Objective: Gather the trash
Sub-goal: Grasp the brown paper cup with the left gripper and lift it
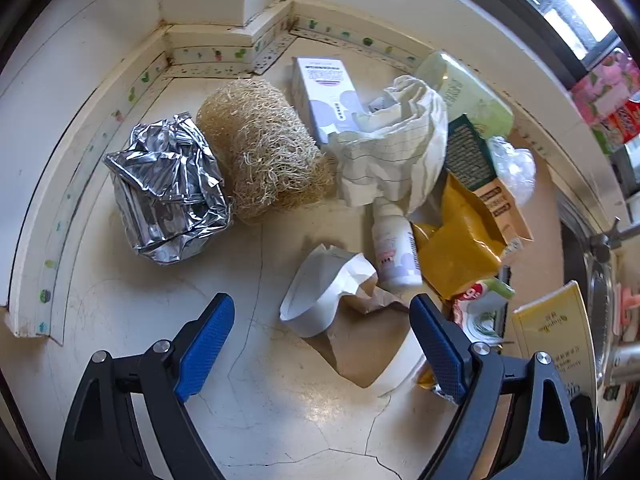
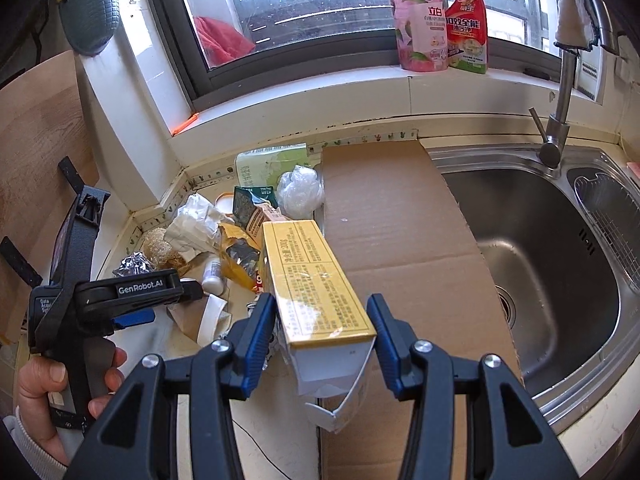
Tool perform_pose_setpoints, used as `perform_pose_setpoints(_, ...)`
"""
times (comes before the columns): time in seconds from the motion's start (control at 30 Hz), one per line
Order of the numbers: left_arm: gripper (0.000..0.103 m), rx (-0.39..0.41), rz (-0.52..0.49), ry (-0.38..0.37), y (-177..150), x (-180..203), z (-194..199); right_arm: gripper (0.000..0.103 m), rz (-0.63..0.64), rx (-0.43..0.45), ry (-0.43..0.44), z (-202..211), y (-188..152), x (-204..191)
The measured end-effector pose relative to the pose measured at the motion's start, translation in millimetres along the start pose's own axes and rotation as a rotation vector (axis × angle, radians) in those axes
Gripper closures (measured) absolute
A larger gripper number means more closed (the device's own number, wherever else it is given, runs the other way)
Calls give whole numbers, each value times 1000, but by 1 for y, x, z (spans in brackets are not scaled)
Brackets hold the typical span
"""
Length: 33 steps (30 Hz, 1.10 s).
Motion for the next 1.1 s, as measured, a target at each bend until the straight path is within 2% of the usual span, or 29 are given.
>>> perform_pose_setpoints(0.13, 15, -16, 17, 50, -1, 5, -9, 55, -6, -4, 8, -1, -3, 0)
perform_pose_setpoints(0.3, 15, -44, 35, 76, -3, 11, -20, 55, -17, -13, 16, -2, -7, 3)
perform_pose_setpoints(0.33, 18, -40, 28, 91, -5, 12, -21, 55, -18, -15, 15, -2, -8, 4)
perform_pose_setpoints(0.4, 29, -28, 7, 120, -7, 13, -21, 55, -22, -16, 15, -1, -9, 7)
perform_pose_setpoints(0.47, 47, -18, -8, 132, -12, 14, -18, 55, -27, -14, 15, 1, -10, 9)
perform_pose_setpoints(0.5, 53, -16, -8, 133, -14, 16, -17, 55, -30, -15, 17, 2, -10, 10)
perform_pose_setpoints(0.53, 68, -11, -8, 127, -17, 16, -15, 55, -32, -15, 19, 3, -10, 11)
perform_pose_setpoints(0.57, 76, -11, -7, 121, -22, 16, -13, 55, -32, -14, 20, 5, -11, 12)
perform_pose_setpoints(0.73, 81, 28, -49, 108, -46, 12, 3, 55, -24, -8, 36, 13, -17, 9)
perform_pose_setpoints(0.93, 81, 115, -88, 95, -83, -5, 60, 56, 7, 9, 70, 36, -25, -2)
perform_pose_setpoints(1.1, 81, 153, -98, 64, -115, -8, 109, 56, 27, 11, 119, 63, -42, -12)
Point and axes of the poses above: each gripper's, at about its wrist camera, not at the fingertips, and z roughly against the way its jaws point, x to its right, y to its top, the point moved 9 cm from there along -z, roughly the way its jaws point, and after that the axes turned 1 degree about -x, right-handed, at the moved point
